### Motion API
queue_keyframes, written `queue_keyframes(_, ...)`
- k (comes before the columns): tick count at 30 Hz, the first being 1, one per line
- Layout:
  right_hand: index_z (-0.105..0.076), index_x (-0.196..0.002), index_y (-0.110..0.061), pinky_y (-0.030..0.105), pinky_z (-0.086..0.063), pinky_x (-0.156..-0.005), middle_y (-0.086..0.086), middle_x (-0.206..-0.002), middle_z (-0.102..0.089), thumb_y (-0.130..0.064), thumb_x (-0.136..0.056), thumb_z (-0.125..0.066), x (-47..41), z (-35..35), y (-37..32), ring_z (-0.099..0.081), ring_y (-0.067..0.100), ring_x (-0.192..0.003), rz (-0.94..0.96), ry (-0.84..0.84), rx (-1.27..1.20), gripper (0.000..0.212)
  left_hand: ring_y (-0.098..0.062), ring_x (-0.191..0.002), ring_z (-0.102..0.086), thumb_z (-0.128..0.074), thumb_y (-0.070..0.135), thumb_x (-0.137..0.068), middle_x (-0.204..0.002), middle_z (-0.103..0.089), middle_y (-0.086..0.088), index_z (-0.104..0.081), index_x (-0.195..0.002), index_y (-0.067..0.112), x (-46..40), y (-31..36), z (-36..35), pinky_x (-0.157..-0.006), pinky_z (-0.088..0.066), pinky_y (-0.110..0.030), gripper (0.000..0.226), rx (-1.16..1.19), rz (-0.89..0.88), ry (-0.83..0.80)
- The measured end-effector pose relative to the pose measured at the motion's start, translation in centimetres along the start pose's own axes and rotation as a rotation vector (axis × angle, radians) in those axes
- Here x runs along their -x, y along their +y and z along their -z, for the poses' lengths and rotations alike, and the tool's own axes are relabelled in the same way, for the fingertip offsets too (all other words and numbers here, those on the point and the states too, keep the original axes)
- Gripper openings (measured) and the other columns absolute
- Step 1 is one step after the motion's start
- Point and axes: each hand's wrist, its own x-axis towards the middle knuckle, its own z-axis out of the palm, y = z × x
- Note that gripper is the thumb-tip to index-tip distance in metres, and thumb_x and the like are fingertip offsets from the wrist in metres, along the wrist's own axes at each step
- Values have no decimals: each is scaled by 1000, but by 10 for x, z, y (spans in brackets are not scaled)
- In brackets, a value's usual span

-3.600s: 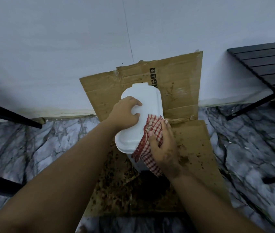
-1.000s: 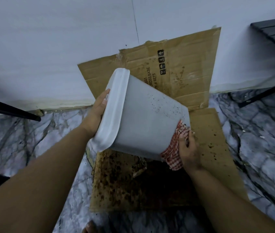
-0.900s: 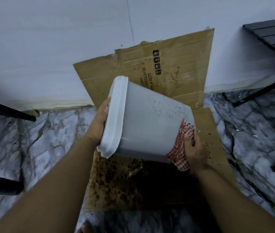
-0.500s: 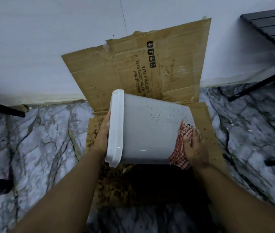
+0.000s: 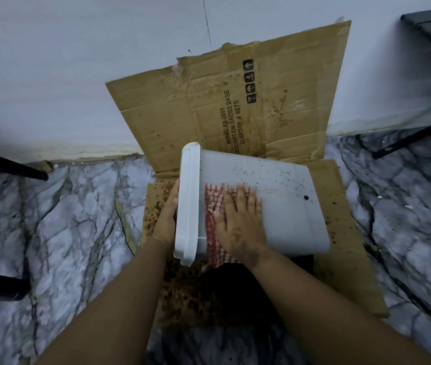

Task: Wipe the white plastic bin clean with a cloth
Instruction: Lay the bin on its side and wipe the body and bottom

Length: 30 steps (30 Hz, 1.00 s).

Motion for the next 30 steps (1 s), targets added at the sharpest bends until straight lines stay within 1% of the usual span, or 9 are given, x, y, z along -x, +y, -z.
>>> queue_keyframes(2, -2, -159, -19, 51, 10, -122, 17, -164, 12, -54, -100, -14, -3, -4, -6, 19, 37, -149, 6, -27, 22, 70, -21, -107, -62, -53, 42, -97, -153, -45, -19, -43, -152, 11, 0, -5, 4, -83, -56, -30, 64, 34, 33, 56)
queue_keyframes(4, -1, -159, -18, 51, 10, -122, 17, -164, 13, -57, -97, -9, -2, -9, -6, 20, 36, -149, 29, -47, 35, 73, -27, -127, -55, -39, 28, -107, -154, -47, -10, -43, -152, 18, 3, -9, 6, -105, -47, -40, 47, 40, 27, 68)
queue_keyframes(6, -1, -159, -18, 50, 11, -122, 18, -164, 14, -59, -92, -1, 3, -12, -6, 21, 36, -149, 59, -58, 47, 78, -27, -137, -47, -36, 25, -108, -154, -47, -3, -42, -153, 24, 4, -15, 11, -112, -41, -42, 45, 56, 39, 61)
queue_keyframes(10, 2, -159, -19, 50, 12, -122, 18, -163, 17, -58, -92, -1, 3, -21, -9, 24, 36, -148, 56, -84, 76, 77, -31, -137, -48, -37, 26, -108, -154, -47, -7, -45, -151, 21, 5, -22, 15, -113, -40, -48, 44, 87, 103, 124)
queue_keyframes(13, 3, -159, -21, 50, 13, -121, 17, -163, 18, -53, -96, -18, 3, -29, -9, 25, 36, -148, 77, -112, 76, 73, -26, -114, -62, -40, 31, -107, -139, -60, -8, -50, -147, 19, 10, -21, 16, -90, -53, -41, 43, 144, 163, 145)
queue_keyframes(15, 0, -159, -23, 50, 15, -120, 14, -164, 18, -50, -97, -27, 5, -33, -7, 27, 35, -147, 134, -126, 78, 73, -29, -112, -65, -43, 36, -106, -134, -64, -7, -49, -148, 24, 11, -24, 20, -83, -56, -41, 43, 127, 176, 112)
queue_keyframes(21, 5, -158, -20, 51, 13, -121, 13, -165, 15, -53, -98, -17, 10, -48, -1, 25, 35, -148, 246, -148, 230, 72, -34, -123, -61, -50, 29, -105, -143, -58, -6, -37, -154, 35, 12, -28, 27, -104, -49, -57, 51, -43, 163, 76)
queue_keyframes(26, 4, -158, -15, 53, 9, -122, 17, -163, 17, -50, -97, -18, 12, -54, -10, 27, 35, -147, 126, -105, 235, 74, -28, -124, -62, -55, 44, -98, -145, -57, -3, -35, -154, 38, 11, -32, 28, -103, -50, -54, 60, -108, 135, 64)
queue_keyframes(30, -1, -159, -17, 53, 4, -123, 11, -166, 9, -46, -98, -18, 3, -61, -26, 18, 32, -151, 217, -97, 178, 69, -21, -130, -56, -49, 64, -92, -150, -51, 6, -32, -152, 50, 4, -45, 35, -109, -45, -50, 63, -211, 86, 61)
